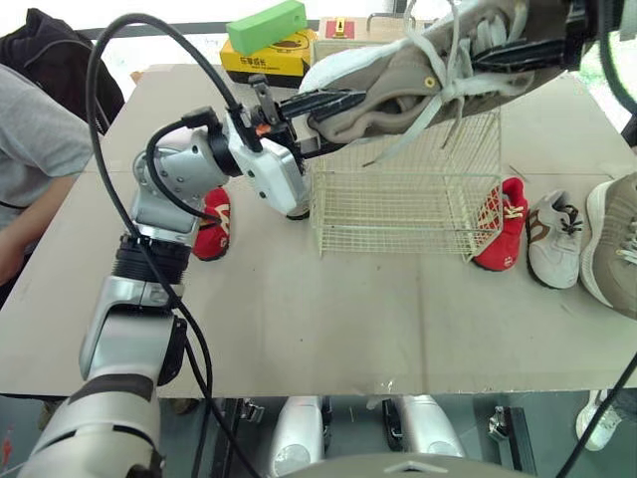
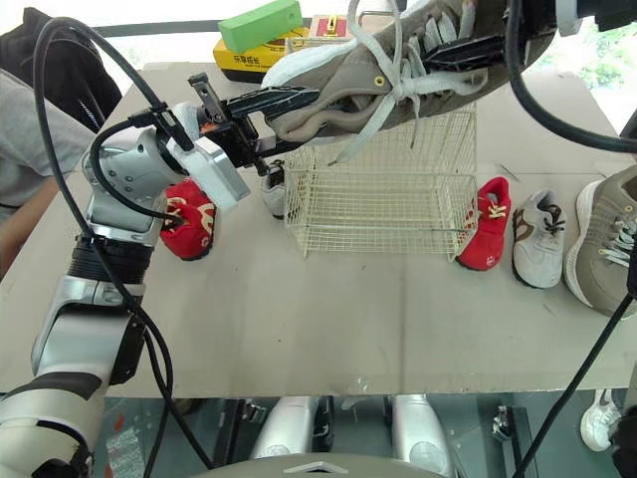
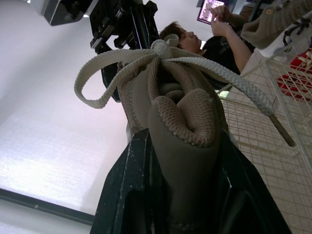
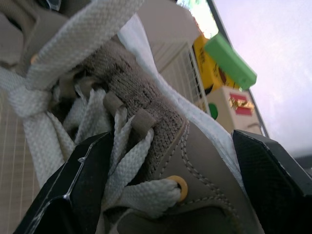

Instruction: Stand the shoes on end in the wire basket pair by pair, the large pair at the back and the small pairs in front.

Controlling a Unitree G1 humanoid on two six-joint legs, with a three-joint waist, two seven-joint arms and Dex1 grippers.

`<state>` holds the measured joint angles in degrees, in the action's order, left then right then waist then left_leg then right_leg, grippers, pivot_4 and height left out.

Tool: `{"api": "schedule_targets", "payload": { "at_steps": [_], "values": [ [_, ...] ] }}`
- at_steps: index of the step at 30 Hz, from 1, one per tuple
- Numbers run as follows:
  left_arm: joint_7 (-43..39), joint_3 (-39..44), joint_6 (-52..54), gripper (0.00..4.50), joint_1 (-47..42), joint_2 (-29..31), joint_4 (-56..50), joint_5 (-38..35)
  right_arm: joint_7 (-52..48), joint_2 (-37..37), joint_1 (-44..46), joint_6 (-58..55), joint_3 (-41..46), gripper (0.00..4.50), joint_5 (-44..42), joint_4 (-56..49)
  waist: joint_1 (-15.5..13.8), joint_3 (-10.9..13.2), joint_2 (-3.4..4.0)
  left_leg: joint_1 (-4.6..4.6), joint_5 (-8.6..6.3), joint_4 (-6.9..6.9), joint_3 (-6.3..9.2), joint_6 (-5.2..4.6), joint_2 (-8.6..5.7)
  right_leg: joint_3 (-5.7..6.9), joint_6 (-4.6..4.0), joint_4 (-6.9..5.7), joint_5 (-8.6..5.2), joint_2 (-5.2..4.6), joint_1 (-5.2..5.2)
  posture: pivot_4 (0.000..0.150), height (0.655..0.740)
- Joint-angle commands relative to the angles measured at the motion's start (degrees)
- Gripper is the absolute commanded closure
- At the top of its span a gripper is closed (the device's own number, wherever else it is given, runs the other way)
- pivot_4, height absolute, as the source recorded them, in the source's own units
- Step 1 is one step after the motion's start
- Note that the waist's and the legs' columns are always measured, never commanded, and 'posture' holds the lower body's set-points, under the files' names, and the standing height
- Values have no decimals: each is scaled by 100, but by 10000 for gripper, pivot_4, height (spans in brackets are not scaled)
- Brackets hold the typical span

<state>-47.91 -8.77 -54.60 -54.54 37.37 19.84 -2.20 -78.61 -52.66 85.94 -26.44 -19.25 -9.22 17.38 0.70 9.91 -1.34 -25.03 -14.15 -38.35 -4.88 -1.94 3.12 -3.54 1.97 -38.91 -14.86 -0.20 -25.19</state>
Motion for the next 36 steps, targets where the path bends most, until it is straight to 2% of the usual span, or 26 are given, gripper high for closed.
{"api": "schedule_targets", "payload": {
  "at_steps": [1, 2, 4, 5, 7, 8, 13, 14, 15, 17, 19, 20, 29, 32, 35, 36],
  "values": [
    [90, 96, -910, 37294, -403, -7, 89, -38, -333, 74, 102, 224, -114, 7510, 390, 378, 0, 4, 6, 0, 0, -1, -6, 0, 1, -4, 0, -2, 0, 0, -3, 1500, 7400],
    [196, 136, -1160, 37296, -446, -50, 175, 128, -423, 81, 72, 306, -130, 10069, 453, 447, -2, 4, 6, 0, 1, -1, -14, 1, 2, -10, 0, -6, 0, 0, -6, 1500, 7400],
    [289, 137, -1463, 37296, -491, -82, 254, 312, -470, 100, -7, 363, -72, 10069, 514, 471, -4, 4, 7, -3, 4, -1, -20, 6, 3, -15, 0, -6, 0, 1, -12, 1500, 7400],
    [144, 34, -1251, 37296, -448, -54, 163, -102, -471, 98, -68, 329, -12, 10069, 495, 425, -5, 4, 7, -8, 9, -1, -22, 16, 5, -17, 0, -7, 0, 1, -17, 1500, 7400],
    [-32, -13, -543, 27823, -361, -48, -5, -744, -380, 90, -212, 279, 129, 12628, 462, 317, -5, 4, 7, -11, 13, 0, -29, 22, 8, -17, 0, -6, 0, 1, -22, 1500, 7400],
    [-119, 3, -92, 27431, -306, -54, -156, -1115, -303, 94, -271, 195, 213, 12628, 447, 267, -3, 4, 7, -19, 13, -1, -29, 23, 14, -17, 0, -8, 0, 1, -28, 1500, 7400],
    [247, 516, 2850, 13450, 102, 43, -1495, -2788, 180, 57, -654, -700, 955, 13298, 62, -191, 14, 3, 9, -55, 15, -19, 9, 25, 20, -6, 1, -22, 1, -2, -58, 1500, 7400],
    [434, 685, 3141, 9175, 191, 56, -1709, -2904, 288, 40, -789, -917, 1148, 18972, -58, -332, 16, 3, 9, -54, 15, -20, 12, 25, 19, -5, 1, -24, 1, 0, -58, 1500, 7400],
    [492, 802, 3272, 6003, 290, 74, -1881, -2886, 368, 20, -929, -1079, 1301, 22318, -155, -486, 13, 3, 10, -54, 15, -24, 20, 25, 20, -2, 1, -31, 0, 0, -57, 1500, 7400],
    [552, 910, 3255, 0, 509, 35, -2083, -2542, 611, 34, -1234, -1180, 1548, 32202, -241, -768, 5, 1, 12, -55, 16, -28, 33, 26, 20, 12, 1, -35, 0, 1, -53, 1500, 7400],
    [418, 885, 3181, 0, 639, -23, -2236, -2323, 788, 90, -1367, -1302, 1691, 41550, -319, -914, -1, 1, 12, -55, 16, -46, 38, 27, 17, 19, 1, -52, 0, 1, -49, 1500, 7400],
    [363, 877, 3223, 0, 668, -59, -2263, -2309, 827, 112, -1387, -1371, 1710, 44587, -357, -948, -6, 1, 13, -57, 16, -63, 38, 26, 15, 20, 1, -65, 0, 2, -49, 1500, 7400],
    [-152, 894, 3360, 0, 1178, -114, -2404, -2130, 780, 45, -1731, -969, 1266, 44587, -81, -1018, 8, -4, 20, -53, 13, -105, 15, 18, 6, 20, 0, -103, 1, 9, -40, 1500, 7400],
    [-275, 903, 3475, 0, 1395, -123, -2559, -2146, 636, 68, -1601, -813, 1133, 35253, -20, -824, 9, -4, 20, -53, 16, -104, 21, 24, 7, 21, 0, -101, 1, 12, -41, 1500, 7400],
    [-443, 855, 3550, 0, 1652, -76, -2751, -2084, 499, 106, -1488, -552, 937, 22604, 123, -680, 8, -5, 21, -54, 16, -104, 23, 23, 8, 23, 0, -99, 1, 12, -41, 1500, 7400],
    [-457, 859, 3586, 0, 1723, -75, -2824, -2077, 421, 129, -1440, -398, 842, 17041, 196, -607, 10, -5, 21, -53, 15, -104, 23, 22, 8, 19, 0, -100, 1, 11, -41, 1500, 7400]
  ]
}}
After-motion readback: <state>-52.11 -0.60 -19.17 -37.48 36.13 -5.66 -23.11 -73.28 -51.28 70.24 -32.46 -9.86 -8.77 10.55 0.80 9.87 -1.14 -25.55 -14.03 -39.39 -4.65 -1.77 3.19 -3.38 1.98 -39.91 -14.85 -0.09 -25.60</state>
